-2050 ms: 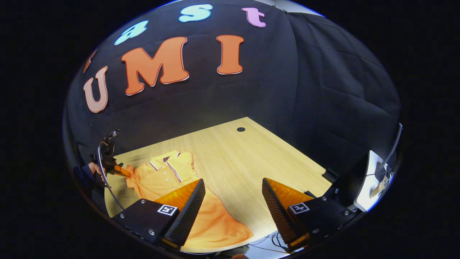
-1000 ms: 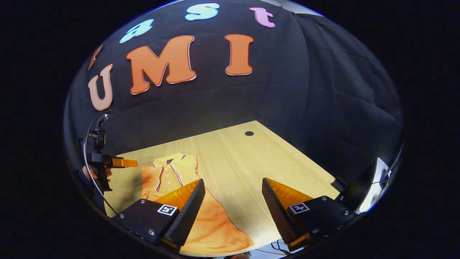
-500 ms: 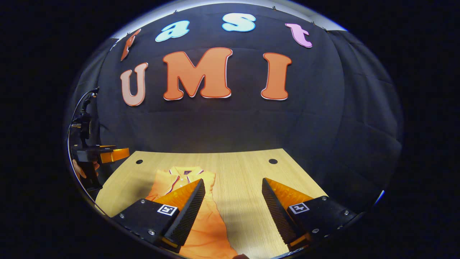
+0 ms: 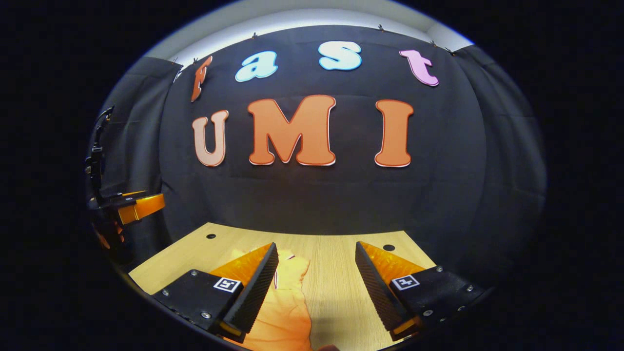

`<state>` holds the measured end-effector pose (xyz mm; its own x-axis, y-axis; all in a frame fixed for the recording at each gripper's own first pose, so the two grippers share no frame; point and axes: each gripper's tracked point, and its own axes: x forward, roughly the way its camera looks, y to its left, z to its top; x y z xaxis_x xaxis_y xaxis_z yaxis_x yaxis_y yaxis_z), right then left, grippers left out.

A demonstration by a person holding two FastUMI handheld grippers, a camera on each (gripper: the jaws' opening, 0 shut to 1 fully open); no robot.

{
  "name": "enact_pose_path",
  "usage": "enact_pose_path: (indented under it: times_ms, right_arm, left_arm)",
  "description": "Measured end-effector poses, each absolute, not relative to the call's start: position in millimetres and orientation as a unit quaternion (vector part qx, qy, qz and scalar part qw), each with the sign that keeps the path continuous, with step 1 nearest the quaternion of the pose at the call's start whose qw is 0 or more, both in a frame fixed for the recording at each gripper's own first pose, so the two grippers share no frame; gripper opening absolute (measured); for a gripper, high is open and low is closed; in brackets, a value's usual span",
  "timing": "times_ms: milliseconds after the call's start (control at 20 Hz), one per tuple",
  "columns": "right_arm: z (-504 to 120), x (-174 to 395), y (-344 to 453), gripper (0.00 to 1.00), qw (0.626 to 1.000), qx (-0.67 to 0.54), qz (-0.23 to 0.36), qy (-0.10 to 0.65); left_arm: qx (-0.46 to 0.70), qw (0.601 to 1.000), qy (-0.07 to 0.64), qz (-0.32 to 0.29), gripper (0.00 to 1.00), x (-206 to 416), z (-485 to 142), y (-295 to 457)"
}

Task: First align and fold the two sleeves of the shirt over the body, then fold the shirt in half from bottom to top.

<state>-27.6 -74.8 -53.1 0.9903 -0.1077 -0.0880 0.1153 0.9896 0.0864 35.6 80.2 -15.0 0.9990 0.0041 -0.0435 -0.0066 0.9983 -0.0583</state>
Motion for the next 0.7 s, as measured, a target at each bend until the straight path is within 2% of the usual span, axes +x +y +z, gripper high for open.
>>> enact_pose_path:
  times_ms: [150,250,450,700]
  right_arm:
    - [-43.4,-38.1,-63.3,0.97,0.999,0.032,-0.024,0.014]
    - [-52.3,-45.3,-58.0,0.97,1.000,0.013,-0.011,0.010]
    - [-81.3,-56.5,-51.7,0.96,0.999,0.018,-0.005,0.036]
    - [-147.0,-69.4,-39.6,0.96,0.990,0.036,0.007,0.137]
  left_arm:
    - [-0.006,0.999,-0.045,0.018,0.98,2.6,18.5,75.0]
    - [0.002,0.999,-0.049,0.019,0.96,-18.1,18.2,63.2]
    - [0.037,0.999,0.007,0.038,0.98,-40.1,-27.7,64.0]
    - [0.013,0.991,0.136,0.001,0.98,-47.2,-115.7,52.4]
